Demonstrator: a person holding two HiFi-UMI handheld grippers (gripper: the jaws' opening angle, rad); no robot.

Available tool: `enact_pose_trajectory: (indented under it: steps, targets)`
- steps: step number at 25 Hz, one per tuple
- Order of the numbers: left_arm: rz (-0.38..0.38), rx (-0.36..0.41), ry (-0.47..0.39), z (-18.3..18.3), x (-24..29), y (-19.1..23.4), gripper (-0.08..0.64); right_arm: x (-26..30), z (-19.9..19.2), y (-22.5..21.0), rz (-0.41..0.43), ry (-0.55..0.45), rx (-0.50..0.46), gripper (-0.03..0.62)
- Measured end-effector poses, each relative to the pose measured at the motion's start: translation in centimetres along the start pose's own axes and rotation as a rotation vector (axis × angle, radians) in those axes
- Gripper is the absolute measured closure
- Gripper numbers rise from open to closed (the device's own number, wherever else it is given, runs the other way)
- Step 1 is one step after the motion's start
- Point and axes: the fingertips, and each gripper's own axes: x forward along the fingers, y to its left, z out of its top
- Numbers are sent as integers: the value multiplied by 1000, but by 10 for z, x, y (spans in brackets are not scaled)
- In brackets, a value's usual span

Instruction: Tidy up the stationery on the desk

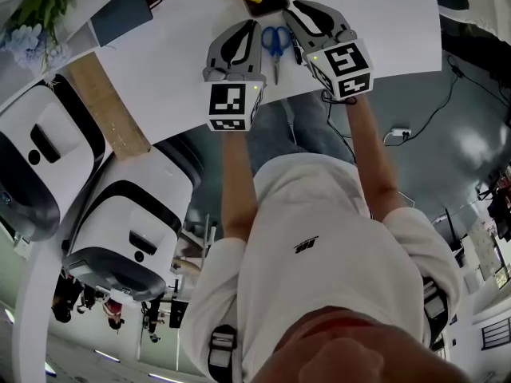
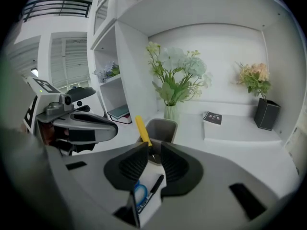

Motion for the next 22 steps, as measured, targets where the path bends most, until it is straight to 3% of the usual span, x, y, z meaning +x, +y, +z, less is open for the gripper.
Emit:
enact_pose_trajectory:
  steps: [22]
  targets:
    - [-71,32,48,-19,30,-26,560,40,-82,-8,28,199,65,526]
